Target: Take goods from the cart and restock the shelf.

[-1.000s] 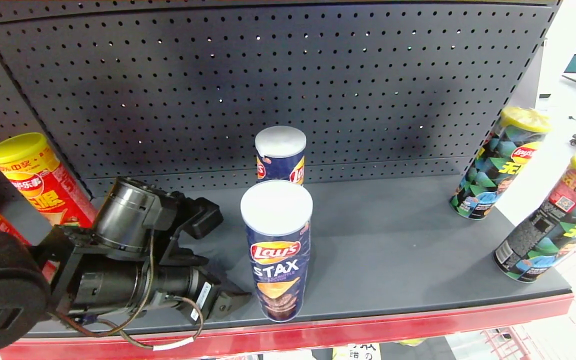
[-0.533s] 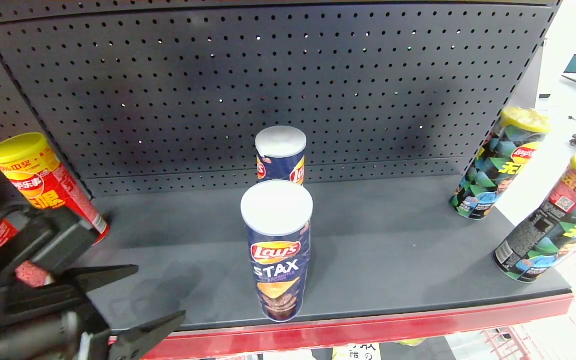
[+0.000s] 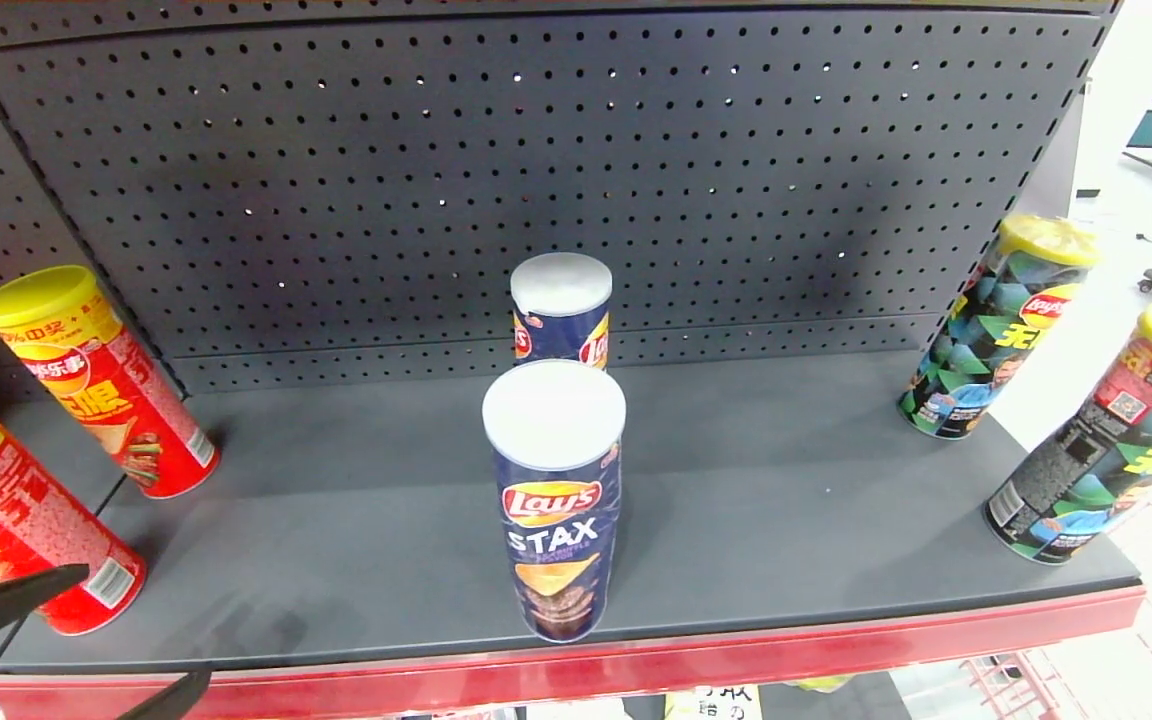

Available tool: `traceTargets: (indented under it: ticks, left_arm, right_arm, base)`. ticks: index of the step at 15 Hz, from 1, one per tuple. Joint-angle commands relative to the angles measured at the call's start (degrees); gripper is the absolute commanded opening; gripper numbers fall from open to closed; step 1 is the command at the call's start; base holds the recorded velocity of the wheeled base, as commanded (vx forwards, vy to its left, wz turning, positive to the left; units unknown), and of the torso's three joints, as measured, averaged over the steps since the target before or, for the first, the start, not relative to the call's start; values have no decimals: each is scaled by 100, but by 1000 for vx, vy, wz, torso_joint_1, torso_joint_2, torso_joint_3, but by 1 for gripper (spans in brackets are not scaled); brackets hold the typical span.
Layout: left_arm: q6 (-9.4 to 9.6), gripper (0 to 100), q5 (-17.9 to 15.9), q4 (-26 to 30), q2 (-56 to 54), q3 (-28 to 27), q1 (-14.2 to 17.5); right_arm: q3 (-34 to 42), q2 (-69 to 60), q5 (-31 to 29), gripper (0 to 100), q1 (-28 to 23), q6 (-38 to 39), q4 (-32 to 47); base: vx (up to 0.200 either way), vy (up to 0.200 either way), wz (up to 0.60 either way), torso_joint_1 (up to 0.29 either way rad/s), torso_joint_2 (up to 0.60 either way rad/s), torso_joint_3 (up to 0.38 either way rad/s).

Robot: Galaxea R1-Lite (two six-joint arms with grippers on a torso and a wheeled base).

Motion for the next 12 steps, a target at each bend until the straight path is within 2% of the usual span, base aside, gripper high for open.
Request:
traceTargets:
  ticks: [1, 4, 7, 8, 9, 11, 12]
  left_arm:
    - [-2, 100, 15, -1, -203, 0, 4]
    - [-29, 100, 41, 25, -669, -9, 83]
    - [-81, 100, 50, 711, -1522, -27, 1252]
    - [-117, 100, 50, 992, -1864, -36, 1463]
    - [-125, 100, 50, 1115, -2014, -27, 1480]
    - [-143, 100, 50, 1836, -2893, 87, 1753]
    - [-275, 100, 50, 2381, -3376, 96, 2140]
  right_arm:
    - [294, -465, 32, 100, 21, -3, -3]
    - [285, -447, -20, 100, 12, -20, -3]
    - [-58, 133, -64, 100, -6, -64, -12]
    - [-339, 651, 68, 100, 100, -55, -38]
    - [-471, 871, 147, 100, 144, -55, -38]
    - [-840, 1644, 243, 100, 205, -55, -82]
    - [-884, 1671, 217, 100, 188, -55, -100]
  base:
    - [0, 0, 0, 0, 0, 0]
    - [0, 0, 0, 0, 0, 0]
    - [0, 0, 0, 0, 0, 0]
    - [0, 0, 0, 0, 0, 0]
    - [0, 0, 0, 0, 0, 0]
    - [0, 0, 0, 0, 0, 0]
    - [0, 0, 0, 0, 0, 0]
